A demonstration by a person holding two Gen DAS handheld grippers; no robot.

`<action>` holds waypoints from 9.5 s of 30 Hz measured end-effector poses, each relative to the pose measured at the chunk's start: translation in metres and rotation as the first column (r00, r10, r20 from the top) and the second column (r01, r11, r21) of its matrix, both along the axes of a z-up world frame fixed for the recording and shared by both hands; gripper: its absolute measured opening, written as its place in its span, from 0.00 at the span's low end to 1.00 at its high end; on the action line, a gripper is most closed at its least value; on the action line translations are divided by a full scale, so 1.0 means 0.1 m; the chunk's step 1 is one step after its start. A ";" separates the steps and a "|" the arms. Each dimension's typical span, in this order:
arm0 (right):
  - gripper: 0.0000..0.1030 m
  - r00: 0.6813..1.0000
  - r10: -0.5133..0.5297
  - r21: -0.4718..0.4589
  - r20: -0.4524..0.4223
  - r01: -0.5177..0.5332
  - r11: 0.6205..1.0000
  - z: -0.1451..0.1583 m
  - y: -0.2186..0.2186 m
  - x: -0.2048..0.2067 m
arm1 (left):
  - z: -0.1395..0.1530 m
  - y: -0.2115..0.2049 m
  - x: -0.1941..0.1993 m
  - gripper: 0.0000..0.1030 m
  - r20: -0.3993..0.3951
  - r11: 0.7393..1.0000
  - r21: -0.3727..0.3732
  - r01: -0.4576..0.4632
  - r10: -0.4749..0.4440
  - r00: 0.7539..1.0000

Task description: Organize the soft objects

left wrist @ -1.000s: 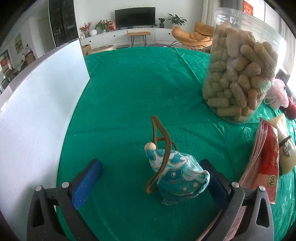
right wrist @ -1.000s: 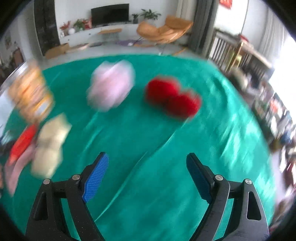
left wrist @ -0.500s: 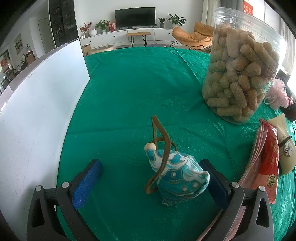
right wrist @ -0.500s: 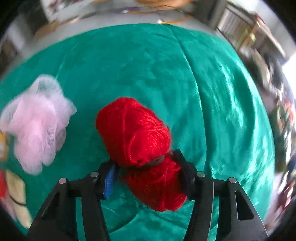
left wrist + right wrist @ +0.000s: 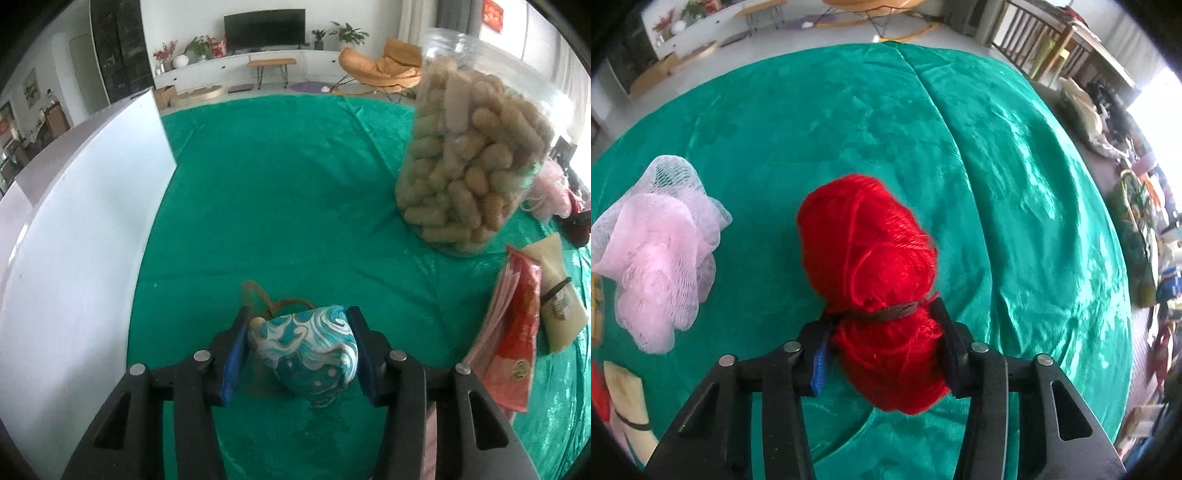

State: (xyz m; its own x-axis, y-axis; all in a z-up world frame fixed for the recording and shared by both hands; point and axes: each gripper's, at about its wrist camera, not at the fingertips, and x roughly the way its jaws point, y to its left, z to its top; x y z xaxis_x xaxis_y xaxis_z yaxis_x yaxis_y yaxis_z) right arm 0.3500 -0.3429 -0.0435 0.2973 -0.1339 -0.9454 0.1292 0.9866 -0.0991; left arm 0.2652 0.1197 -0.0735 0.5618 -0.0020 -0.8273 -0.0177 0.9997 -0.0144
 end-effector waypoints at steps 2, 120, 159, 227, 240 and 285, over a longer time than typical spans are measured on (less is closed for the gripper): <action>0.46 0.999 -0.039 0.046 0.007 0.039 0.998 0.04 -0.01 -0.10 | 0.04 -0.01 0.00 0.48 -0.001 1.000 -0.020 -0.001 0.001 1.000; 0.85 0.924 0.124 0.036 0.362 -0.147 0.989 -0.34 1.33 -2.74 | 0.24 -1.20 -0.27 0.71 -0.039 0.959 0.009 0.282 -0.282 0.959; 0.86 0.924 0.124 0.036 0.362 -0.146 0.989 -0.34 1.33 -2.74 | 0.39 -0.92 -1.07 0.19 0.049 0.911 -0.306 0.275 -0.273 0.961; 0.86 0.924 0.123 0.036 0.363 -0.146 0.989 -0.35 1.33 -2.73 | 0.15 -1.19 -1.19 0.49 0.051 0.956 0.043 0.289 -0.291 0.955; 0.86 0.924 0.122 0.036 0.363 -0.145 0.989 -0.35 1.32 -2.73 | 0.48 -0.56 -1.22 0.15 0.108 0.964 -0.197 0.178 -0.159 0.981; 0.86 0.925 0.122 0.039 0.360 -0.145 0.989 -0.35 1.32 -2.72 | -0.25 0.04 -1.08 1.00 0.025 1.000 0.004 0.013 -0.013 1.000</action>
